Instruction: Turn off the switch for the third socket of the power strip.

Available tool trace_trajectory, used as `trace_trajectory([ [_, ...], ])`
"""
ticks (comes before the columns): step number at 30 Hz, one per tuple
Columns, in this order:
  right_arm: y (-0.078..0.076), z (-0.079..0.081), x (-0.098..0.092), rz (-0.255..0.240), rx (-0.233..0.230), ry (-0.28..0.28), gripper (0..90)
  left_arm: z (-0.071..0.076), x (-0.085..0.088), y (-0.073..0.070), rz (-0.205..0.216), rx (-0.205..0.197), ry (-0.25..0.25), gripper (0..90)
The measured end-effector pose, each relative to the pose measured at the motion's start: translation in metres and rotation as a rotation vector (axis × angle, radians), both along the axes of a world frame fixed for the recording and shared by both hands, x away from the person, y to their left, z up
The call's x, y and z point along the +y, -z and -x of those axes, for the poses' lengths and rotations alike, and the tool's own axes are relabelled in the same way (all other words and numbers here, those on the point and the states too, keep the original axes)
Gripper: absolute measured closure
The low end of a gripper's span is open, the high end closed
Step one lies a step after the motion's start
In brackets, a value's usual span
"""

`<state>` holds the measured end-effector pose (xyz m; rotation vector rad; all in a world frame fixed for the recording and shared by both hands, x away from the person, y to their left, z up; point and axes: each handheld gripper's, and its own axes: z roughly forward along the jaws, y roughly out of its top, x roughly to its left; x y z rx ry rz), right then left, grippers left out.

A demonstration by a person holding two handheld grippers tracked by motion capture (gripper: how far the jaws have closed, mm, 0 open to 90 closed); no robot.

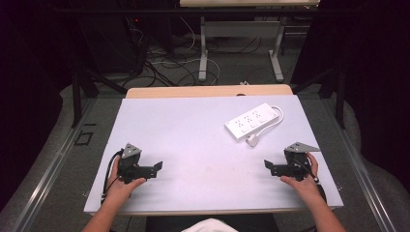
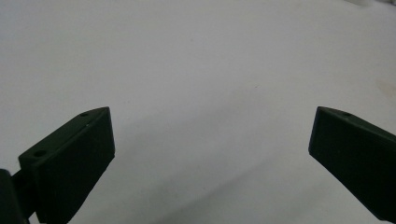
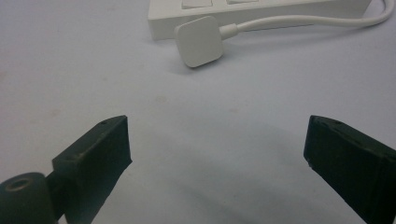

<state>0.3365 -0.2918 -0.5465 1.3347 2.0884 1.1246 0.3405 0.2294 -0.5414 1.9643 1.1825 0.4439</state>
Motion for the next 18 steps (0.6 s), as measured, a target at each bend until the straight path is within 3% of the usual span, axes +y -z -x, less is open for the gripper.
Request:
trace_trajectory([
  [18,-0.0014,-0.0008,0.0091,0.033,0.024,-0.06,14.5,0.0015,-0.0028,0.0015,0.001,0.001,0.002,0.4],
])
